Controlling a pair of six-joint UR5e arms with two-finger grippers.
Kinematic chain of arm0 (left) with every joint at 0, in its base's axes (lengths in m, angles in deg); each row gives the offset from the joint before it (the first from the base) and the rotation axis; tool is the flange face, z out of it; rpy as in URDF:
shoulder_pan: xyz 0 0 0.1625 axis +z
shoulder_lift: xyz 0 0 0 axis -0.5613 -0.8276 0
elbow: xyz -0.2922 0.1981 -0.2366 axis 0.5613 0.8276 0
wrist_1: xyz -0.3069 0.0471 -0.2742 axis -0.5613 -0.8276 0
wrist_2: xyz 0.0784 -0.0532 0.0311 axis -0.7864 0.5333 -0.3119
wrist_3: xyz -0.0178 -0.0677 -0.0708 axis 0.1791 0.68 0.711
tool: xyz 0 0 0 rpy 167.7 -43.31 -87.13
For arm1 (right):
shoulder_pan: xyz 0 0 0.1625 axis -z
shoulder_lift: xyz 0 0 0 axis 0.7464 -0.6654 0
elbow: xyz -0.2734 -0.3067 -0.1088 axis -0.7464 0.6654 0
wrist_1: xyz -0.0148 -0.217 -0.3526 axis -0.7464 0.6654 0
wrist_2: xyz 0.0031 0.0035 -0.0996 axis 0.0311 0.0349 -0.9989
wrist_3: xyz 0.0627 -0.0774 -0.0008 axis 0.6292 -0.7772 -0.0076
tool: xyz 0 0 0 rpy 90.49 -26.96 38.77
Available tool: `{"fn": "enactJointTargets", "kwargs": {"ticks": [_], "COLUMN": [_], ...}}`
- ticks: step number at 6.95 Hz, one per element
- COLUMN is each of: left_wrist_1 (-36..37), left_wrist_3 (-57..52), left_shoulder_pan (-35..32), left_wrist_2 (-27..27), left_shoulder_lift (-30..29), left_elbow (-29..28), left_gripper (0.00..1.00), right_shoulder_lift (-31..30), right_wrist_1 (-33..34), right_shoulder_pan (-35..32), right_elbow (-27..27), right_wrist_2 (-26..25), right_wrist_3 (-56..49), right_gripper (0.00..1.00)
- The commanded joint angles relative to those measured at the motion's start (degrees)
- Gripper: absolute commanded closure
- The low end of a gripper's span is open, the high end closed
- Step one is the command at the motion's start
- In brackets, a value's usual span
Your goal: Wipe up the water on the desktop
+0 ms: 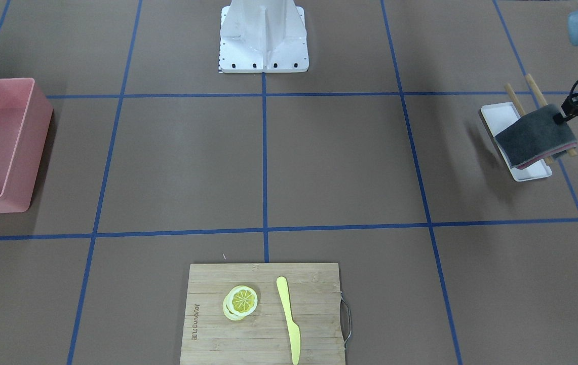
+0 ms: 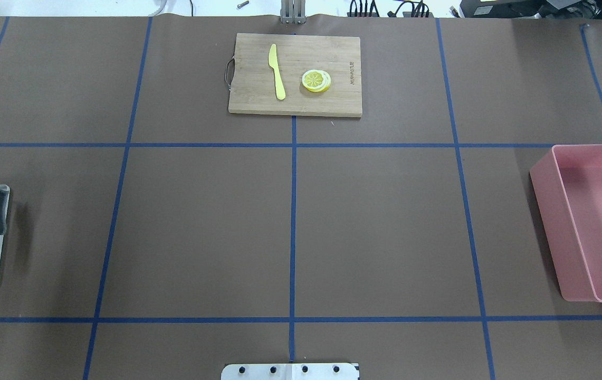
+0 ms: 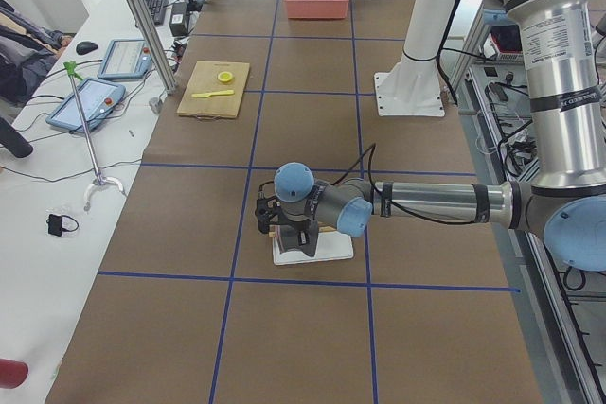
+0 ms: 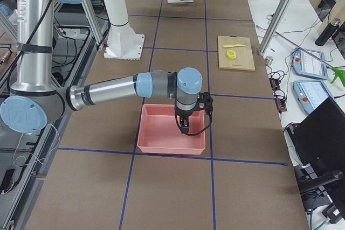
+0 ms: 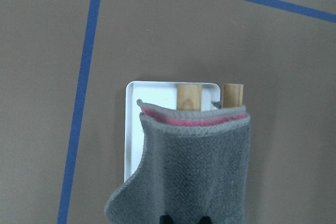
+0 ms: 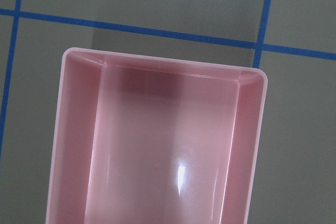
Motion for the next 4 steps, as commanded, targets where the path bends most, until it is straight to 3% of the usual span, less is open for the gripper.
{"fn": "enactJointTargets", "kwargs": {"ticks": [1,3,4], "left_wrist_1": [0.0,0.44,2.96], "left_wrist_3": [-0.09,0.0,0.0], "left_shoulder_pan": [-0.11,-0.2,-0.55], "left_wrist_2": [0.08,1.56,6.36], "left_shoulder_lift": [0.2,0.12,-0.58], "left_elbow": [0.46,2.83,4.32], "left_gripper": [1.0,1.0,1.0], "right_shoulder_lift": [0.08,0.25,0.25], "right_wrist_1": [0.0,-1.74,-4.63], "right_shoulder_pan": [0.0,0.09,0.52], "right_elbow": [0.04,-0.57,-0.48], "right_wrist_2": [-0.07,-0.07,-0.07], "right_wrist_3": [0.0,0.0,1.65], "right_gripper": [0.0,0.0,0.0]}}
